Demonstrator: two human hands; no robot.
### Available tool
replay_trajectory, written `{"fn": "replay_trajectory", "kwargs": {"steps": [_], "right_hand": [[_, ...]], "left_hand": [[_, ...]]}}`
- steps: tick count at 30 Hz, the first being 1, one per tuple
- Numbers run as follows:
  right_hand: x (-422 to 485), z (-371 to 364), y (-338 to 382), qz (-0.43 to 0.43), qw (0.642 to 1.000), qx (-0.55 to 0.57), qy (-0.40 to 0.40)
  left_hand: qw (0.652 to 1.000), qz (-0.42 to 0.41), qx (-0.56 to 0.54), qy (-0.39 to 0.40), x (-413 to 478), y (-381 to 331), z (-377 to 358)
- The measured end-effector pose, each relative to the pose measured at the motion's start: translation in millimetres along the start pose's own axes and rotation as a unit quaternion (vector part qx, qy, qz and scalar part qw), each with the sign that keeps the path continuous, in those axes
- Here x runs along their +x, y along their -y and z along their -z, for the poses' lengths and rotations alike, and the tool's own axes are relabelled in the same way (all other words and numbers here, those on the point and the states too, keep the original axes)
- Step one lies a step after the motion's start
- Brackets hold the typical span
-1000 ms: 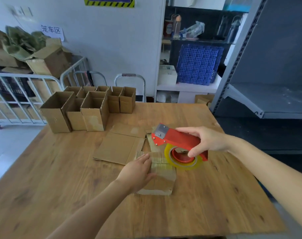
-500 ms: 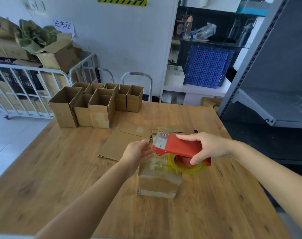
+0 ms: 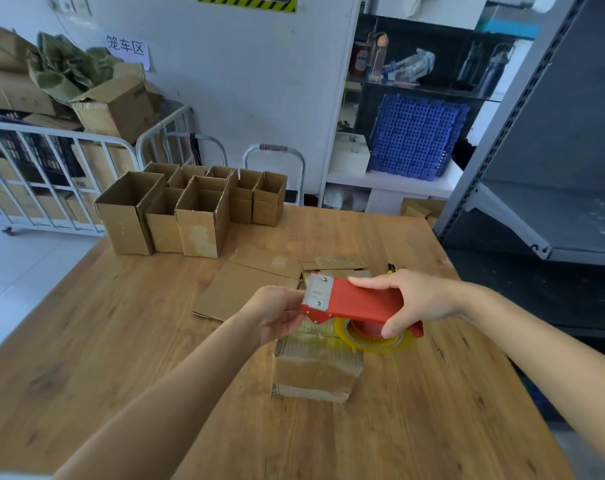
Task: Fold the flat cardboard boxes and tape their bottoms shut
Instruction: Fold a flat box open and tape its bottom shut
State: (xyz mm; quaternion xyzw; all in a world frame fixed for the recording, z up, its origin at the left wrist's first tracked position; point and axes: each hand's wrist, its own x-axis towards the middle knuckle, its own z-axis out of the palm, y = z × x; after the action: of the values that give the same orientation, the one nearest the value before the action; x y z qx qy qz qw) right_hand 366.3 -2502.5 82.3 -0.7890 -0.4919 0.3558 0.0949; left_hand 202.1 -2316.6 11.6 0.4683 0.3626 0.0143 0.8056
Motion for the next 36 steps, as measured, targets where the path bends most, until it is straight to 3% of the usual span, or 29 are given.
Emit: {"fn": "replay_trajectory", "kwargs": {"steps": [7,14,20,26,31,36], "right_hand": [[5,12,10,-0.006,0.998,-0.054,0.044],[16,34,20,-0.027,0.988,-0.137,0.063],[30,11,6,-0.007,0.997,-0.068,0.022],[31,-1,0,-0.014,0.999,-0.029,0.020],[25,-5,-2,-0.016,1.000,0.003,-0.008],[26,-8,4,-0.005,1.000,-0.022,-0.014]], "left_hand": [[0.998,0.022,0.056,-0.024,0,-3,14],[0.993,0.027,0.040,-0.105,2,7,63],[0.992,-0.025,0.014,-0.124,2,17,73],[0.972,-0.039,0.204,-0.113,-3,40,59],[0.956,-0.045,0.241,-0.163,1,61,31],[0.955,-0.041,0.246,-0.159,3,73,27]]}}
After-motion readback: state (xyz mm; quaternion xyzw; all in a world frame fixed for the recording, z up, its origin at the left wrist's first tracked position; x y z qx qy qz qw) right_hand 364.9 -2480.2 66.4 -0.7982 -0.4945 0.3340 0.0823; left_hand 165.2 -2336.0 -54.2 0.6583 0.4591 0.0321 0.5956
